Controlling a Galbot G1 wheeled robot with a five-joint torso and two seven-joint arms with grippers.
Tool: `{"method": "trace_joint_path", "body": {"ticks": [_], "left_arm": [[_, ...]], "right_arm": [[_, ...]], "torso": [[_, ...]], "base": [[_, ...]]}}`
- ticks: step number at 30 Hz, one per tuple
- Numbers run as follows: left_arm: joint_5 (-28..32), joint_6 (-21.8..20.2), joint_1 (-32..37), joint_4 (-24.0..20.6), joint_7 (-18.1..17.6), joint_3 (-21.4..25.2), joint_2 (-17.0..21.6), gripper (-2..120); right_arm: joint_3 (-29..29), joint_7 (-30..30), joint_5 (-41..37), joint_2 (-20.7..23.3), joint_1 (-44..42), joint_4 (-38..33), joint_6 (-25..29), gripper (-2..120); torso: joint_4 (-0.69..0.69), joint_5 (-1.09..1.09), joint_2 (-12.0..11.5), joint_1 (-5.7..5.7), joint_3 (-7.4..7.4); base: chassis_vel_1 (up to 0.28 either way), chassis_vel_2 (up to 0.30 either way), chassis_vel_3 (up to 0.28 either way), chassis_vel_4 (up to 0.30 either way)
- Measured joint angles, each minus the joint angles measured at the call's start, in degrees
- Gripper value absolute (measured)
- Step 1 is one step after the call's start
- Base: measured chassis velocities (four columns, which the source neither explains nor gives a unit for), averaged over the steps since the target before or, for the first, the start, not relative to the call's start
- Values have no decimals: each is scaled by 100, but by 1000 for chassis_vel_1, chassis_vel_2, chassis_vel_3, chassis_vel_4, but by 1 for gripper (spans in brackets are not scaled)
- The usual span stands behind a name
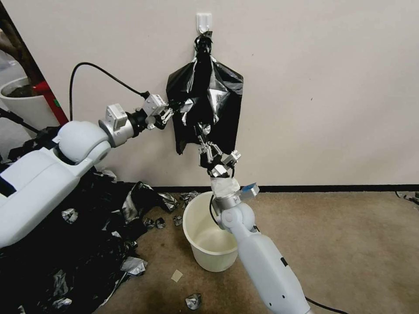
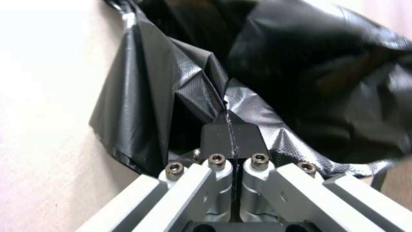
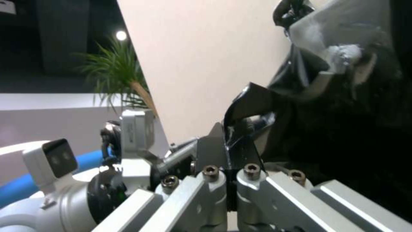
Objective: Place a trash bag onto the trash bin.
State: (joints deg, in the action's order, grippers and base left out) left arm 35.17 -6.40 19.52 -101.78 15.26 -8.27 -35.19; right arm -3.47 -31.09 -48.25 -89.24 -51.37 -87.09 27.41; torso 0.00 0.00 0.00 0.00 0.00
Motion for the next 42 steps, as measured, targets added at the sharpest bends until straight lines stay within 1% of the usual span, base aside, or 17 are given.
{"method": "trace_joint_path", "body": {"ticks": [4,5,6,9,11,12,13,16,17,20,21,22,25,30,31,35,42], "left_arm": [[250,135,299,-52,-146,249,-58,0],[401,247,460,-67,-183,364,-78,0],[401,247,460,-67,-183,364,-78,0],[634,481,682,-75,-199,504,-94,0],[659,517,712,-74,-199,527,-99,0],[721,601,797,-70,-199,589,-115,0],[721,601,797,-70,-199,589,-115,0],[857,839,1112,-55,-197,789,-226,0],[857,839,1112,-55,-197,789,-226,0],[888,960,1205,-38,-197,809,-274,0],[892,997,1225,-26,-197,810,-306,0],[892,997,1225,-26,-197,810,-306,0],[891,1008,1229,8,-198,815,-380,0],[884,1009,1308,10,-199,882,-412,0],[884,1009,1308,10,-199,882,-412,0],[877,1005,1423,-36,-199,958,-406,0],[870,997,1462,-71,-200,999,-421,0]], "right_arm": [[79,273,206,41,-179,-151,47,1],[100,334,289,85,-312,-261,47,11],[100,334,289,85,-312,-261,47,11],[85,354,341,159,-549,-481,57,26],[77,355,342,174,-595,-528,59,28],[48,356,344,211,-726,-660,66,37],[48,356,344,211,-726,-660,66,37],[-237,391,413,371,-1292,-1368,139,52],[-237,391,413,371,-1292,-1368,139,52],[-435,1214,681,557,-1309,-1794,18,61],[-487,2046,1073,742,-1116,-1925,-146,71],[-487,2046,1073,742,-1116,-1925,-146,71],[-298,3033,1661,1265,-367,-1828,-616,84],[65,3361,1888,1615,503,-1410,-1197,99],[65,3361,1888,1615,503,-1410,-1197,99],[295,3674,2070,1775,1013,-1282,-2086,100],[431,3927,2323,1892,1358,-1191,-2633,100]], "torso": [[0,0,0,0,0],[0,0,0,0,0],[0,0,0,0,0],[0,0,0,0,0],[0,0,0,0,0],[0,0,0,0,0],[0,0,0,0,0],[-1,1,0,0,0],[-1,1,0,0,0],[-1,0,0,0,-1],[-2,1,0,0,-1],[-2,1,0,0,-1],[-1,1,0,0,0],[0,1,0,0,0],[0,1,0,0,0],[0,1,1,0,0],[0,1,1,0,0]], "base": [[0,0,0,0],[0,0,0,0],[0,0,0,0],[0,0,0,0],[0,0,0,0],[0,0,0,0],[0,0,0,0],[0,0,0,0],[0,0,0,0],[0,0,0,0],[0,0,0,0],[0,0,0,0],[0,0,0,0],[0,0,0,0],[0,0,0,0],[0,0,0,0],[0,0,0,0]]}}
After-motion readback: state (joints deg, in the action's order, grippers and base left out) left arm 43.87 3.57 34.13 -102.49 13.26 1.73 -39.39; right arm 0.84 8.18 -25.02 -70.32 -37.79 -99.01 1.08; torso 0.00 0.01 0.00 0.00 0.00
